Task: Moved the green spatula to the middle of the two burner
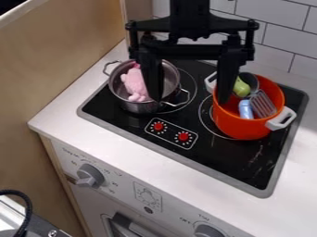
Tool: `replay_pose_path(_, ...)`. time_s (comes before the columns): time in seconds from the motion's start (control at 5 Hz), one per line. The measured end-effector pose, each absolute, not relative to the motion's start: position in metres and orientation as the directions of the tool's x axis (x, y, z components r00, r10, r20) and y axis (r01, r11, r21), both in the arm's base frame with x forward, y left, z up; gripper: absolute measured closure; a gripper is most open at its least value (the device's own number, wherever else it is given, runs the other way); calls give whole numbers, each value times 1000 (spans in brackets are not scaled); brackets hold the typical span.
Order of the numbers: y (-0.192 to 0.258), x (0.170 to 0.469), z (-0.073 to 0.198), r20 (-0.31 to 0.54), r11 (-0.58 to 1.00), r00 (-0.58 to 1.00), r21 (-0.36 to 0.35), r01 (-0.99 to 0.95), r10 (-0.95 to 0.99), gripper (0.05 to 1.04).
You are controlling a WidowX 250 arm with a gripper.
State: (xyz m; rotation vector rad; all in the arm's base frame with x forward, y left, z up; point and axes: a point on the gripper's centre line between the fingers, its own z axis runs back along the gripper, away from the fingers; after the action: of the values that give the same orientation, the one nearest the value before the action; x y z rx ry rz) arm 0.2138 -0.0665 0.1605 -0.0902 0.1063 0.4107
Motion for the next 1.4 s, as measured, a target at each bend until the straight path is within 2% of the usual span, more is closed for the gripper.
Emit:
replay_pose_path(0.2,-67,214,156,-132,910,907,-58,-410,400,83)
replay_pose_path(0.4,-86,230,156,-7,938,939,-43,-344,344,83)
replay_pose_path(0.6,-102,252,167,43,962,965,83,-262,259,83)
replay_pose_path(0.8,-112,269,165,38,965,982,182,-188,184,83)
replay_pose_path(1.2,-113,300,142,72,972,992,204,-114,101,83)
replay_pose_path(1.4,-110,309,135,115,976,989,185,-112,92,83)
